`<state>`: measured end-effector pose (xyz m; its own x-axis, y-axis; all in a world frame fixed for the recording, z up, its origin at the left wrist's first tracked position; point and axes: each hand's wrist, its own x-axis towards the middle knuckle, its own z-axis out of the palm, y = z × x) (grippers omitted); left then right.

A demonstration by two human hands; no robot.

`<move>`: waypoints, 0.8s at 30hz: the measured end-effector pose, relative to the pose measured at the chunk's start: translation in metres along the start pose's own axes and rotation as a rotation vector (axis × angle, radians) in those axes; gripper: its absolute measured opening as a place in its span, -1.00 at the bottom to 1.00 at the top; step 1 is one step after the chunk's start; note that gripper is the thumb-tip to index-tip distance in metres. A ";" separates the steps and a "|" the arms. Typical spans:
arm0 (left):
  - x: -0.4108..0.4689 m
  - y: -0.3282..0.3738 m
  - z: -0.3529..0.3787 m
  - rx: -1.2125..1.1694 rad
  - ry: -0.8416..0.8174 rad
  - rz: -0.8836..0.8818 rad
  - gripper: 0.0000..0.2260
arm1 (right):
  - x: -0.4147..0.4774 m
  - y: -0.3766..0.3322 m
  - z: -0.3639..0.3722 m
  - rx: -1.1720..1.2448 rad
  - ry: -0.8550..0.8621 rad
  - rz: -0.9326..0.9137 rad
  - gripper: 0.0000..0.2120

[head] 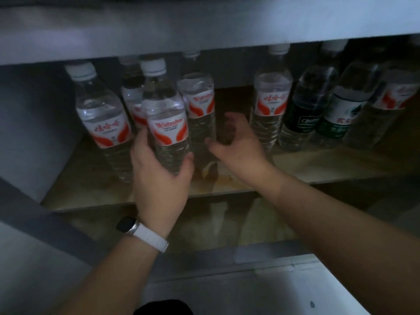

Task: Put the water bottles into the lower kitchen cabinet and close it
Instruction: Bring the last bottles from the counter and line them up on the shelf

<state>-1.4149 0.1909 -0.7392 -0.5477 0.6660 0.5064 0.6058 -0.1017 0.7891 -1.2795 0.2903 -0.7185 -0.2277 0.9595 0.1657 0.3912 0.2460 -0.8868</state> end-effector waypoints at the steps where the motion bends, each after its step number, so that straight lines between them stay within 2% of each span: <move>1: 0.002 -0.002 0.001 -0.007 -0.015 -0.011 -0.24 | 0.005 -0.002 0.005 0.010 -0.008 0.000 -0.25; 3: 0.005 -0.005 0.002 0.028 -0.039 -0.026 -0.25 | 0.013 -0.005 0.014 0.031 -0.033 -0.003 -0.22; 8: 0.009 -0.008 0.007 0.110 -0.047 -0.015 -0.15 | 0.031 -0.003 0.035 0.017 -0.034 0.012 -0.28; 12: 0.011 -0.011 0.013 0.175 -0.019 -0.003 -0.12 | 0.037 -0.001 0.045 -0.002 0.001 0.012 -0.41; 18: 0.016 -0.007 0.022 0.110 -0.046 0.025 -0.18 | 0.024 0.007 0.038 -0.031 0.104 0.013 -0.40; 24: 0.023 -0.001 0.051 0.037 -0.072 -0.032 -0.19 | 0.013 0.018 0.022 -0.036 0.248 0.060 -0.46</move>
<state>-1.3989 0.2443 -0.7463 -0.5247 0.7202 0.4539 0.6102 -0.0535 0.7904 -1.2944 0.3039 -0.7419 0.0210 0.9756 0.2184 0.4297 0.1884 -0.8831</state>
